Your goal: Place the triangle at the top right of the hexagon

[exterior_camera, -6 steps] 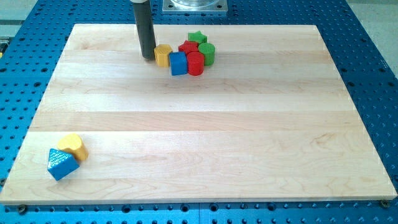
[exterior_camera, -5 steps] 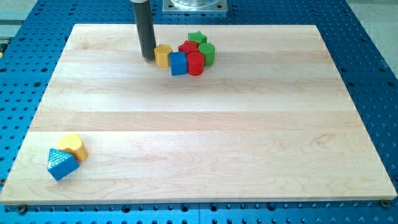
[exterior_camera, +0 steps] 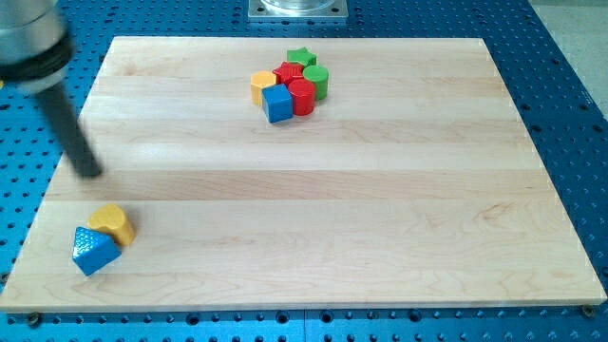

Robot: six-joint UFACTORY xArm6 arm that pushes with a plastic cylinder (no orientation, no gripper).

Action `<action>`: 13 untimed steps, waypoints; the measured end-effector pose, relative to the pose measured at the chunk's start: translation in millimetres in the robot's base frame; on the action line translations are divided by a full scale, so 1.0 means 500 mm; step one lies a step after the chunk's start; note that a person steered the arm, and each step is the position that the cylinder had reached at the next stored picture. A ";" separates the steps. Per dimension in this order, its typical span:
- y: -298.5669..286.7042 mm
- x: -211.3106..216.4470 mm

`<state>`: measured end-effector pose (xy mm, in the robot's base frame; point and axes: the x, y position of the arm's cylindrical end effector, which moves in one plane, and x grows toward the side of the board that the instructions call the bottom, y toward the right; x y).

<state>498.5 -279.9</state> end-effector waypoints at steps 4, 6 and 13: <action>0.197 0.148; 0.169 0.080; 0.331 -0.018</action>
<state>489.5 -114.6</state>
